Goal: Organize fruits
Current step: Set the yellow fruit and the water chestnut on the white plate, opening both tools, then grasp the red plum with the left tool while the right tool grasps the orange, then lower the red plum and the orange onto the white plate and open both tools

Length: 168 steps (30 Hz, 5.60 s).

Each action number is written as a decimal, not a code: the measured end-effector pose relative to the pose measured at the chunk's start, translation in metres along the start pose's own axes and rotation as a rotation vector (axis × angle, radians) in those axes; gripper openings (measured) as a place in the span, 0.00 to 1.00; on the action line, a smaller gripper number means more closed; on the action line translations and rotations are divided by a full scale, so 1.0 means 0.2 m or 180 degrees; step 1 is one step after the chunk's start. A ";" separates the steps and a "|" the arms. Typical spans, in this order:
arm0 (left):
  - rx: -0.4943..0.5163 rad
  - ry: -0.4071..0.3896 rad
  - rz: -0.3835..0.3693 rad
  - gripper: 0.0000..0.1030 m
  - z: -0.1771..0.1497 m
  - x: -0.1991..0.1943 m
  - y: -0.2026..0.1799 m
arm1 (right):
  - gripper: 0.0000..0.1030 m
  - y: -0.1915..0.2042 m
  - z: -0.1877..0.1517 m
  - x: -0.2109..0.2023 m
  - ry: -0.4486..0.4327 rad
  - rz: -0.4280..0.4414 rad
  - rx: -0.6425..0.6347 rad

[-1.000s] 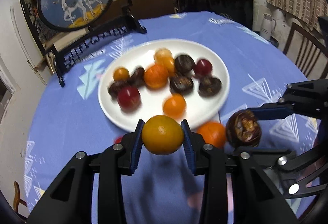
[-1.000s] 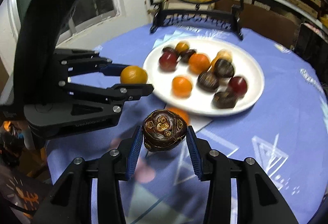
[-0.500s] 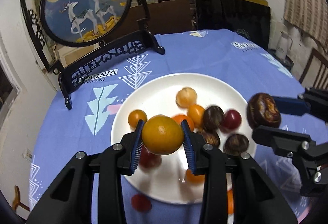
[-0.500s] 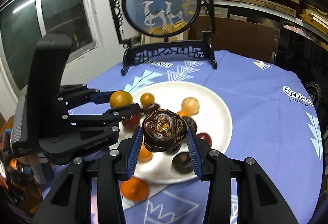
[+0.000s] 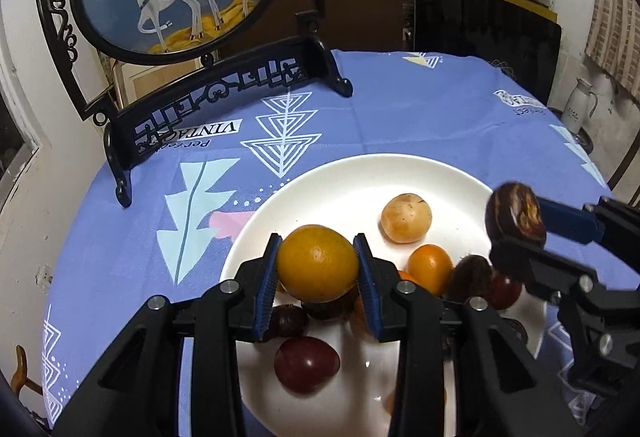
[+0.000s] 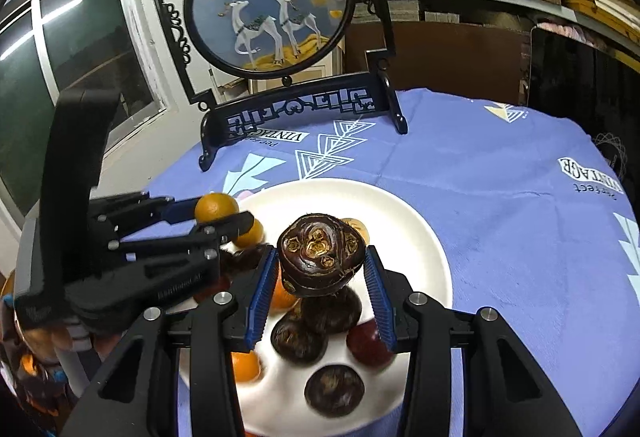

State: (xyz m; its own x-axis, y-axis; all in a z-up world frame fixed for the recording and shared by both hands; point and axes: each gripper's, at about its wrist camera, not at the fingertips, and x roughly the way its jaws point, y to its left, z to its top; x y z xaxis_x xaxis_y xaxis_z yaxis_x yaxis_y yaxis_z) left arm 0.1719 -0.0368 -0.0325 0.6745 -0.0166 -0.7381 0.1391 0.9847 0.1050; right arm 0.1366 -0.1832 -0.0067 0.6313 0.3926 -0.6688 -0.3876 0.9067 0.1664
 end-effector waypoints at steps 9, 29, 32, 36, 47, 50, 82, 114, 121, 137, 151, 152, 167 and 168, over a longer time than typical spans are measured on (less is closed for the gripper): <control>-0.0125 -0.0123 0.0125 0.68 0.00 -0.01 0.06 | 0.64 -0.06 0.00 -0.02 -0.0106 -0.0001 0.0132; -0.0089 -0.0176 0.0039 0.82 -0.53 -0.43 0.32 | 0.82 0.33 -0.67 -0.25 0.0441 0.0021 -0.0748; -0.0045 -0.0110 0.0029 0.82 -0.63 -0.45 0.35 | 0.82 0.36 -0.66 -0.19 0.0528 0.0011 -0.0722; 0.0067 -0.0018 -0.0002 0.83 -0.72 -0.46 0.33 | 0.71 0.35 -0.65 -0.10 0.0683 0.0067 -0.0516; 0.0224 0.0110 -0.0164 0.83 -0.71 -0.28 0.20 | 0.43 0.31 -0.70 -0.21 0.0673 0.0114 -0.0401; 0.0155 0.0195 -0.0158 0.82 -0.68 -0.21 0.20 | 0.43 0.29 -0.71 -0.23 0.0659 0.0111 -0.0383; 0.0402 -0.0348 -0.0076 0.27 -0.50 -0.58 -0.09 | 0.43 0.35 -0.54 -0.55 0.0108 0.0109 -0.0487; 0.0216 -0.0529 0.0071 0.27 -0.22 -0.46 -0.06 | 0.44 0.25 -0.22 -0.46 -0.0265 0.0006 -0.0376; 0.0038 -0.0541 0.0003 0.27 -0.15 -0.38 -0.02 | 0.44 0.23 -0.15 -0.38 -0.0329 -0.0008 -0.0319; -0.0060 -0.0449 -0.0079 0.27 -0.04 -0.14 -0.01 | 0.44 0.10 -0.06 -0.21 -0.0428 -0.0057 -0.0057; 0.0011 -0.0439 -0.0112 0.27 -0.07 -0.11 -0.01 | 0.44 0.11 -0.08 -0.17 -0.0412 -0.0063 -0.0082; 0.0014 -0.0439 -0.0117 0.27 -0.07 -0.11 -0.01 | 0.44 0.11 -0.08 -0.17 -0.0419 -0.0058 -0.0082; 0.0057 -0.0445 -0.0028 0.27 -0.08 -0.11 -0.02 | 0.46 0.09 -0.09 -0.15 -0.0422 -0.0079 -0.0011; 0.0056 -0.0445 -0.0024 0.27 -0.08 -0.11 -0.02 | 0.46 0.09 -0.09 -0.15 -0.0442 -0.0075 -0.0012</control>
State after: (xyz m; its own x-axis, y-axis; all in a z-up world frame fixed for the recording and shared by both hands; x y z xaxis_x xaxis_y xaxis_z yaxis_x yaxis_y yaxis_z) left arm 0.1452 -0.0384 -0.0274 0.7677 -0.0494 -0.6389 0.1565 0.9813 0.1122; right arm 0.0986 -0.1823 0.0032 0.7270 0.3889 -0.5658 -0.3739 0.9154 0.1488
